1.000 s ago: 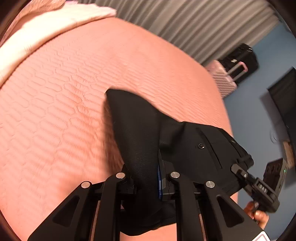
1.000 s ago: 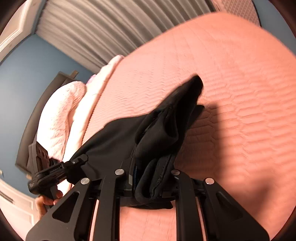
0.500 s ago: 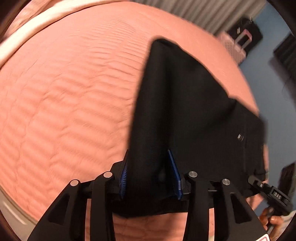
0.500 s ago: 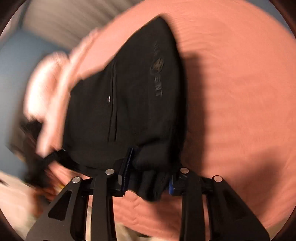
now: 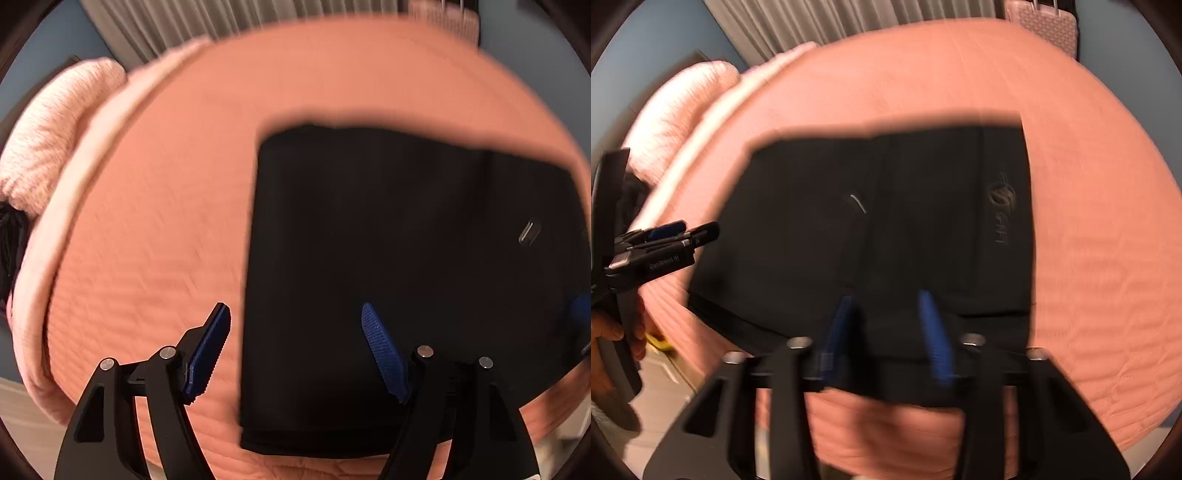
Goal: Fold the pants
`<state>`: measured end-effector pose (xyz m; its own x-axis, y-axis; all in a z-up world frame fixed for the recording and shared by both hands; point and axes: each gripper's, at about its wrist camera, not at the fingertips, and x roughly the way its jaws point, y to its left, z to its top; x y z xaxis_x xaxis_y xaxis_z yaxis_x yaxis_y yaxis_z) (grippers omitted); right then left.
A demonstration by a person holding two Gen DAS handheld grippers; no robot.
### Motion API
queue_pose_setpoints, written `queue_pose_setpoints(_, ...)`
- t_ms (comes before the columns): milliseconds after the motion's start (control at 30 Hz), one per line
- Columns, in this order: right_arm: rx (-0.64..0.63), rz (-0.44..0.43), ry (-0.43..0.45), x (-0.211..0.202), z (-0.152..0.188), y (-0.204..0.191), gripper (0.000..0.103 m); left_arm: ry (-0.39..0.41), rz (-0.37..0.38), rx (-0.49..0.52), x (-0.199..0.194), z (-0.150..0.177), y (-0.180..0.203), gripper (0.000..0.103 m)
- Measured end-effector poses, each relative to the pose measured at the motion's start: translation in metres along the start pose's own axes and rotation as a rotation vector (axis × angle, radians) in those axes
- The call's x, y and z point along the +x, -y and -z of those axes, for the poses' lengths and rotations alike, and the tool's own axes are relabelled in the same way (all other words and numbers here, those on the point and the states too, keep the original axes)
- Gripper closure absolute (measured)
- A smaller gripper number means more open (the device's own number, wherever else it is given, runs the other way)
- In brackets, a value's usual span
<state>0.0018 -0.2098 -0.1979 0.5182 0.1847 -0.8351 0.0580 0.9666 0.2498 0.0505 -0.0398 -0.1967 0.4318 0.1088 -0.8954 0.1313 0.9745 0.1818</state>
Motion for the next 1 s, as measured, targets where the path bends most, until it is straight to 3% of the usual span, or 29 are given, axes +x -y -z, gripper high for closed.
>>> queue_pose_setpoints(67,0.054,-0.013,0.050,-0.030,-0.008,-0.002,0.080,0.045,0.039,-0.132,-0.011,0.013,-0.020,0.033)
queue_pose_setpoints(133,0.008,0.009,0.099,-0.041,-0.012,-0.011,0.079,0.057,0.024,-0.169,-0.018,0.016,-0.026,0.035)
queue_pose_setpoints(233,-0.055,0.106,-0.017,-0.002,0.005,-0.008,0.082,0.030,0.016,-0.149,-0.002,0.022,-0.023,0.030)
queue_pose_setpoints(333,0.010,0.123,0.064,-0.033,0.007,-0.014,0.082,0.026,0.011,-0.169,-0.022,0.032,-0.031,0.031)
queue_pose_setpoints(400,0.030,0.107,0.110,-0.045,0.010,-0.016,0.076,0.080,0.002,-0.179,-0.046,0.039,-0.039,0.031)
queue_pose_setpoints(500,0.002,0.189,0.046,-0.031,0.013,-0.007,0.069,0.075,0.022,-0.190,-0.054,0.043,-0.033,0.031)
queue_pose_setpoints(600,0.069,0.122,0.113,-0.047,0.014,-0.011,0.070,0.075,0.009,-0.164,-0.054,0.049,-0.031,0.031)
queue_pose_setpoints(700,0.019,0.159,-0.023,-0.015,0.027,-0.004,0.061,0.035,-0.007,-0.146,-0.036,0.048,-0.028,0.029)
queue_pose_setpoints(767,0.099,0.099,-0.046,-0.002,0.034,0.016,0.057,-0.001,0.002,-0.148,-0.013,0.053,-0.026,0.026)
queue_pose_setpoints(800,0.144,0.086,-0.057,0.000,0.034,0.023,0.050,0.005,0.001,-0.159,-0.011,0.054,-0.027,0.024)
queue_pose_setpoints(833,0.215,0.061,-0.064,-0.004,0.033,0.029,0.050,-0.004,0.004,-0.179,-0.013,0.051,-0.030,0.024)
queue_pose_setpoints(867,0.250,0.063,-0.054,-0.012,0.032,0.029,0.051,-0.008,-0.001,-0.180,-0.019,0.050,-0.030,0.026)
queue_pose_setpoints(1000,0.173,0.133,0.049,-0.050,0.024,0.005,0.051,0.062,0.000,-0.154,-0.060,0.040,-0.027,0.026)
